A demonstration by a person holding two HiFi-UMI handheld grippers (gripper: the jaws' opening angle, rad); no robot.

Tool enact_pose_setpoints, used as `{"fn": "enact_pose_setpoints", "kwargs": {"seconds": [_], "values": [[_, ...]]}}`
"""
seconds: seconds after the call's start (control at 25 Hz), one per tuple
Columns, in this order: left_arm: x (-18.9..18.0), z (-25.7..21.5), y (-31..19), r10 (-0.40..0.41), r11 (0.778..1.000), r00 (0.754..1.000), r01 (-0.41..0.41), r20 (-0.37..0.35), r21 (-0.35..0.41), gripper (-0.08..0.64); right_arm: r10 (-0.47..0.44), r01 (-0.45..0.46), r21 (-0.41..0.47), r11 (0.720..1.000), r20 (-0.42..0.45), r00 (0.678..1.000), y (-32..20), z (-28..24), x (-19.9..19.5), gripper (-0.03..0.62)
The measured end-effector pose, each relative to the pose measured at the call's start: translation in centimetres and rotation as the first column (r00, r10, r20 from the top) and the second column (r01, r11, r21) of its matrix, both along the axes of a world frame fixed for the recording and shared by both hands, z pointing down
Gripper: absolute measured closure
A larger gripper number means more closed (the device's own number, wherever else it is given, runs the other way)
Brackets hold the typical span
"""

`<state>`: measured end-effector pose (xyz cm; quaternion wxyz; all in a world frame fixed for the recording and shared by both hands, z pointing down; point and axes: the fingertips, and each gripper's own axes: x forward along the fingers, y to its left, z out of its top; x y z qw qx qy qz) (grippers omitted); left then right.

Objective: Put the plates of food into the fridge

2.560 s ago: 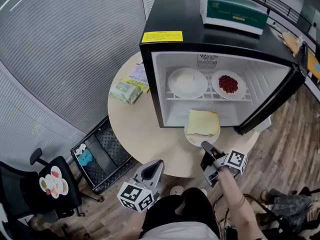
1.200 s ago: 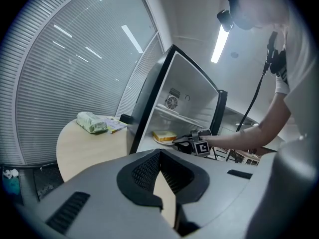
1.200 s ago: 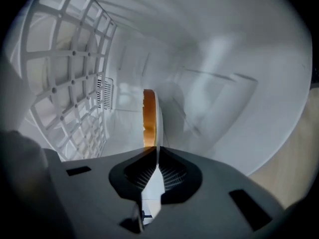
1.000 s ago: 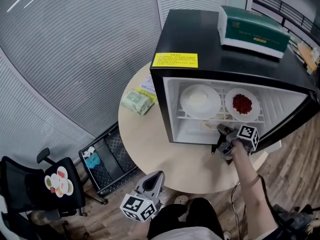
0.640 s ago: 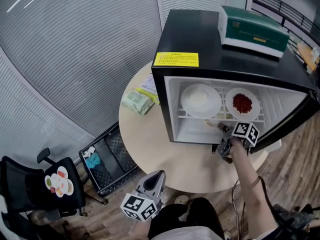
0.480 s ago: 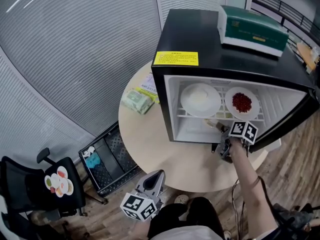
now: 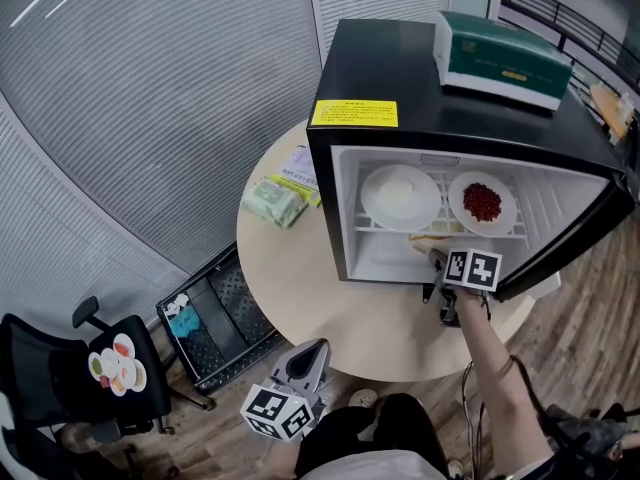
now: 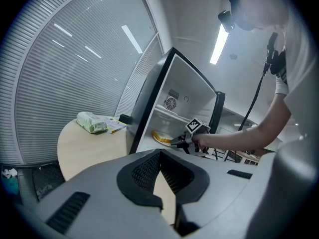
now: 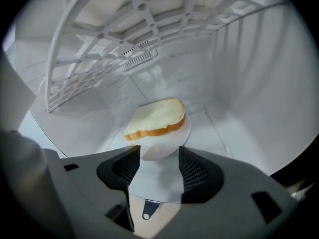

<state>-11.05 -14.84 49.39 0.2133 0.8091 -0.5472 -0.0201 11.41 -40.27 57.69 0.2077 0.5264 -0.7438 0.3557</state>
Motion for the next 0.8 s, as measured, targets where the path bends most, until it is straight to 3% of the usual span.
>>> {"fn": "enact_pose_setpoints", "kwargs": {"seconds": [0.12, 0.2, 0.56, 0.8], "values": [[0.1, 0.1, 0.0, 0.009, 1.000, 1.000, -0.009, 0.002, -0.002, 0.555, -0.039, 0.045, 0.057, 0.997, -0.101, 0.994, 0.5, -0.5, 0.4, 0.367], [0.4, 0.0, -0.1, 0.022, 1.000, 1.000, -0.022, 0.008, 0.001, 0.555, -0.026, 0.039, 0.108, 0.993, -0.121, 0.992, 1.1, -1.2, 0.8, 0.367], [3.4, -1.3, -1.3, 0.144, 0.989, 0.989, -0.145, 0.038, 0.025, 0.555, -0.049, 0.026, 0.337, 0.941, 0.061, 0.997, 5.8, -6.8, 0.8, 0.376], [7.2, -3.4, -2.3, 0.269, 0.958, 0.959, -0.276, 0.087, 0.075, 0.555, 0.041, -0.066, 0.477, 0.876, 0.063, 0.997, 9.8, -10.3, 4.0, 0.554]]}}
